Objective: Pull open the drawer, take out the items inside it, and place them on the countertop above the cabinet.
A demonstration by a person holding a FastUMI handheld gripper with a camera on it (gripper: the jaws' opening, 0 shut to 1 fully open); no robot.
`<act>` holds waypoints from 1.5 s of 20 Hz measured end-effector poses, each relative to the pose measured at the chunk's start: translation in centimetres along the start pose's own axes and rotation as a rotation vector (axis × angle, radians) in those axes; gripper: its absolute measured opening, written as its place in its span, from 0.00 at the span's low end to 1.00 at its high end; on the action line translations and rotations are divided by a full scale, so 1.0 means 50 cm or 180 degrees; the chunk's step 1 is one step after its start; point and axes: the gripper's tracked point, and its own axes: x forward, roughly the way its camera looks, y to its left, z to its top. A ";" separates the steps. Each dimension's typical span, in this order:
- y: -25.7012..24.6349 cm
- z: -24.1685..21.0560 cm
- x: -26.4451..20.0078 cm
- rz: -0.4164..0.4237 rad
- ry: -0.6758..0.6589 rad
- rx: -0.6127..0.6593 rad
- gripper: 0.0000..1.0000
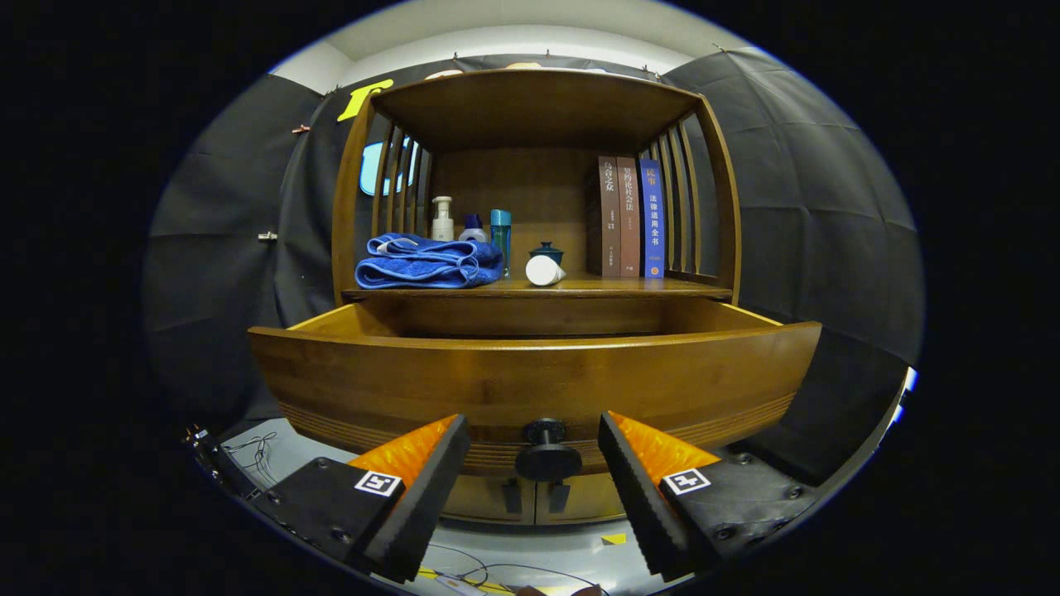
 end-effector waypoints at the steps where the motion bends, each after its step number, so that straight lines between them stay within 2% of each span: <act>1: -0.001 -0.002 0.008 -0.0006 0.0002 -0.0010 0.99; 9: 0.003 0.026 0.038 -0.0006 -0.0138 -0.0036 0.99; 21: 0.007 0.055 0.198 -0.0030 -0.0088 -0.0056 1.00; 30: 0.011 0.068 0.282 -0.0049 -0.0037 -0.0086 1.00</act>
